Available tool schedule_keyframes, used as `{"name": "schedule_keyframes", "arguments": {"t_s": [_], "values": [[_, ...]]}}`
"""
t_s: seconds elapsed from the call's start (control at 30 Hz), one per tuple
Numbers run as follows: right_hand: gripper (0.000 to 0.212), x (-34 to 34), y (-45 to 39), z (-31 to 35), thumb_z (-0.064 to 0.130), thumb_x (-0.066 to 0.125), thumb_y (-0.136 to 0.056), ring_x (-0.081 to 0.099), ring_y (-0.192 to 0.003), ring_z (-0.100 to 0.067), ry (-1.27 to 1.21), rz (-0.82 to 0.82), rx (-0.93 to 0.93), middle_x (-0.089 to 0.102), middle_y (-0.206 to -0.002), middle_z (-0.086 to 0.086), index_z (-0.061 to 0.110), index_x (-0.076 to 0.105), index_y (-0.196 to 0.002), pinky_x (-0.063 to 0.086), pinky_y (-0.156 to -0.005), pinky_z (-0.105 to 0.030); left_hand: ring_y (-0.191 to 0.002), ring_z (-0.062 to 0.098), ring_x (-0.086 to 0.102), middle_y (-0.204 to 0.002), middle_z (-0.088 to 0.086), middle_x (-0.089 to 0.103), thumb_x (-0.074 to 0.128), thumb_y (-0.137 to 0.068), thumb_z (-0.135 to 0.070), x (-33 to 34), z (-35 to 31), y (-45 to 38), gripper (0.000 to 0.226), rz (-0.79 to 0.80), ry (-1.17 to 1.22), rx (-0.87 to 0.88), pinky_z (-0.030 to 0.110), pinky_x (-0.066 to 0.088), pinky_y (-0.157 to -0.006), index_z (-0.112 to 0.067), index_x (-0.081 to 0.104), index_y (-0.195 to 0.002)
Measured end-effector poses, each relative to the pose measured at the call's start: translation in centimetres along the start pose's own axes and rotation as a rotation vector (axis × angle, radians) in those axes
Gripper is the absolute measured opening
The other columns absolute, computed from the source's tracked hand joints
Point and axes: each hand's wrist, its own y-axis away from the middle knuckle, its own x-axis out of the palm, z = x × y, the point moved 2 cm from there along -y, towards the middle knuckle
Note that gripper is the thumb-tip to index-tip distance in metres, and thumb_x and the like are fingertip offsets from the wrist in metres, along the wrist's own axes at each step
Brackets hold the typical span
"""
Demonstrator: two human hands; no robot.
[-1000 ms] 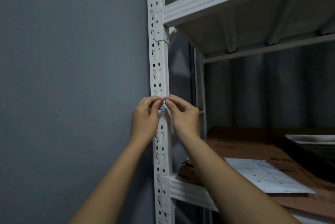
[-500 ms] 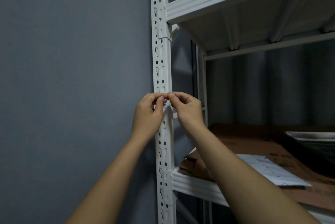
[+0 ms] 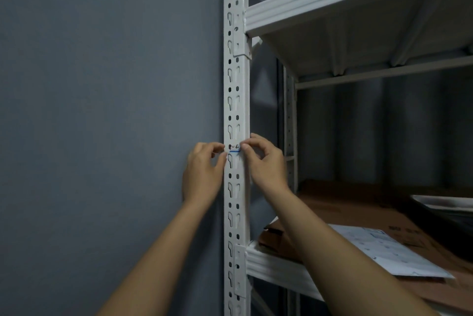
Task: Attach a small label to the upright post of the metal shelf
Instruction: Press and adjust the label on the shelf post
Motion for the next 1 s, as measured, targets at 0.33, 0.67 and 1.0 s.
{"name": "schedule_keyframes", "arguments": {"t_s": [0.33, 0.67, 1.0], "values": [[0.009, 1.0, -0.5, -1.9, 0.021, 0.061, -0.091, 0.060, -0.104, -0.019, 0.241, 0.027, -0.261, 0.063, -0.101, 0.001, 0.026, 0.067, -0.086, 0.052, -0.083, -0.044, -0.097, 0.010, 0.051, -0.098, -0.009, 0.053, 0.061, -0.089, -0.030, 0.8, -0.4, -0.2, 0.013, -0.075, -0.052, 0.036, 0.025, 0.039, -0.068, -0.023, 0.070, -0.095], [0.009, 0.9, -0.6, -2.1, 0.017, 0.061, -0.091, 0.060, -0.081, -0.011, 0.219, 0.015, -0.335, 0.059, -0.087, 0.009, 0.019, 0.068, -0.086, 0.051, -0.066, -0.034, -0.097, 0.014, 0.052, -0.097, -0.007, 0.053, 0.058, -0.090, -0.025, 1.3, -0.4, -0.7, 0.013, -0.048, -0.084, 0.081, 0.030, 0.043, -0.071, -0.016, 0.066, -0.090], [0.009, 1.2, -0.8, -2.6, 0.017, 0.062, -0.089, 0.050, -0.066, -0.007, 0.224, -0.012, -0.314, 0.060, -0.084, 0.005, 0.018, 0.068, -0.083, 0.036, -0.060, -0.025, -0.084, 0.012, 0.053, -0.087, -0.014, 0.046, 0.059, -0.087, -0.028, 1.5, -0.2, -1.3, 0.010, 0.025, -0.018, -0.038, 0.026, 0.037, -0.065, -0.025, 0.059, -0.077]]}}
